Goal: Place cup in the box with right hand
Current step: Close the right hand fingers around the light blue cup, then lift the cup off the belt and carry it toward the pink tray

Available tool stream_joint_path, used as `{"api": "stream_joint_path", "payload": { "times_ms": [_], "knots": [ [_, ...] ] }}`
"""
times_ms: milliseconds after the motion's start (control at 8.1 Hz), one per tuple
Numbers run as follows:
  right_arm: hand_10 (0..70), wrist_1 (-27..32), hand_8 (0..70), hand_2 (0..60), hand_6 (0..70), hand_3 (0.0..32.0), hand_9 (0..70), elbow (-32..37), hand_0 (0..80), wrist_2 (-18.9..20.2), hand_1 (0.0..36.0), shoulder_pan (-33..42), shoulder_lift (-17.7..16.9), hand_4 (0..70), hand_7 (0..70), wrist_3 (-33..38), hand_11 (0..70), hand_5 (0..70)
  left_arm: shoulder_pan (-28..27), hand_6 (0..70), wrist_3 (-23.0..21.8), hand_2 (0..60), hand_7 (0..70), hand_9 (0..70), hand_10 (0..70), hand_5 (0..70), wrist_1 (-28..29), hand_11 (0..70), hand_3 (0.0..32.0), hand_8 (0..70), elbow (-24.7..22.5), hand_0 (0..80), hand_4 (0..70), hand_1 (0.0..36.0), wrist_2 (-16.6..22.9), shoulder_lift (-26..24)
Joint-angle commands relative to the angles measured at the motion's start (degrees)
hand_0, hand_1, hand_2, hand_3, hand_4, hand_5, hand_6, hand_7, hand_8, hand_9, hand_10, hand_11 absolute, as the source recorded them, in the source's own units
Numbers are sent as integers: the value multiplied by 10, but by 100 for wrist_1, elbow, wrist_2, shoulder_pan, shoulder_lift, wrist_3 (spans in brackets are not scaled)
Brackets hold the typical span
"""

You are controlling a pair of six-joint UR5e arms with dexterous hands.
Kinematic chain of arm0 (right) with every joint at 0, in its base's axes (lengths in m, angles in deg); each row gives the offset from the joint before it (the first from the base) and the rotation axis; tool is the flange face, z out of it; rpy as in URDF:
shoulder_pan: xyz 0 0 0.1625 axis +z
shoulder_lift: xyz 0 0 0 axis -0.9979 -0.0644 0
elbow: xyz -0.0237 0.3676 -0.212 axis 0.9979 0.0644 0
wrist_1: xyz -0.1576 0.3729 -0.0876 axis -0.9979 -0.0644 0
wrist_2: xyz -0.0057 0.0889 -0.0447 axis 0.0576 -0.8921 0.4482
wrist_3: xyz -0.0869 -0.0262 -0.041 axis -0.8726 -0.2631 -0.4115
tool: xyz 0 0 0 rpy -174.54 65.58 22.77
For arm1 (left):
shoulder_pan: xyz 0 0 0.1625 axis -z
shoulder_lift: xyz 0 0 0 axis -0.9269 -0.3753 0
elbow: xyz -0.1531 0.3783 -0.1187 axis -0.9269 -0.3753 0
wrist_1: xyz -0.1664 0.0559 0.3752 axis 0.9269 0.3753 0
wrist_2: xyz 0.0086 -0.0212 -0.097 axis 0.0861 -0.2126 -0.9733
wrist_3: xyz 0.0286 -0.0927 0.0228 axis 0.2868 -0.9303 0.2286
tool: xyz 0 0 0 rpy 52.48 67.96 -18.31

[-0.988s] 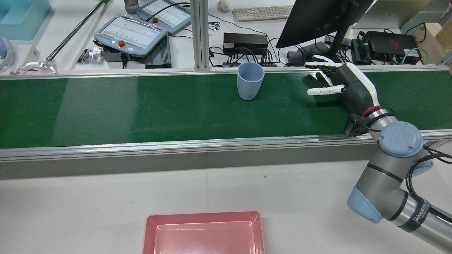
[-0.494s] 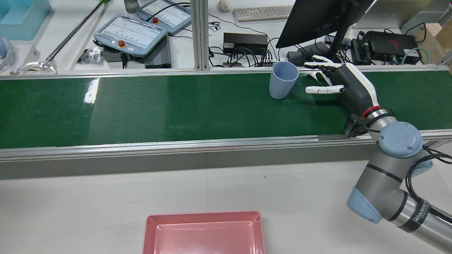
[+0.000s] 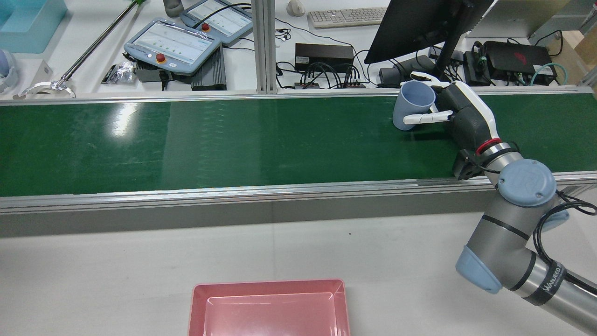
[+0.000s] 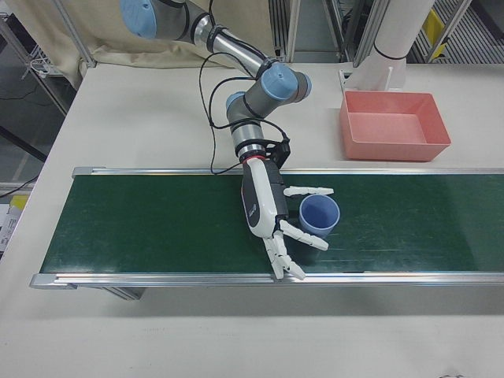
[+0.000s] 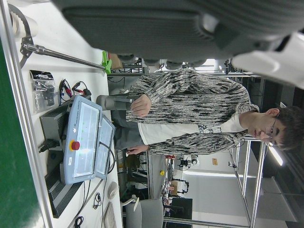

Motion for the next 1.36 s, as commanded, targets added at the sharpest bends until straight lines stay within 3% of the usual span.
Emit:
{"api": "stream_joint_path", "payload": {
  "times_ms": [0,123,247,370,494,741,988,1235],
  "knots": [
    [53,-159,117,0,76,0,214,-18,587,-161,171,188,10,293,263,-81,96,71,0,0,0,0,0,0,0,0,0,0,0,0,-8,0,0,0,0,5],
    [68,-456,145,179,93,0,263,-62,564,-162,221,241,1,311,343,-64,117,75,0,0,0,0,0,0,0,0,0,0,0,0,-8,0,0,0,0,5],
    [234,-485,382,600,247,0,628,-115,558,-171,356,302,-34,575,700,-64,359,128,0,0,0,0,0,0,0,0,0,0,0,0,-8,0,0,0,0,5],
    [407,-494,573,600,359,0,700,-167,577,-162,360,311,-35,700,700,-64,586,163,0,0,0,0,0,0,0,0,0,0,0,0,-8,0,0,0,0,5],
    [488,-503,637,600,393,0,700,-325,591,-171,360,329,-52,700,700,-72,700,174,0,0,0,0,0,0,0,0,0,0,0,0,-8,0,0,0,0,5],
    [489,-512,628,600,382,0,700,-1366,596,-179,360,129,-297,700,700,-421,700,175,0,0,0,0,0,0,0,0,-9,0,0,0,-17,0,0,0,0,5],
    [478,-686,617,600,367,0,700,-2465,606,-267,360,-546,-368,700,700,-1036,686,172,0,0,0,0,0,0,0,0,-9,0,0,0,-17,0,0,0,0,5],
    [481,-784,618,600,362,0,700,-3389,578,-1071,358,-1746,-325,700,700,-1729,688,167,0,0,0,0,0,0,0,0,-9,0,0,0,-17,0,0,0,0,5]
  ]
}}
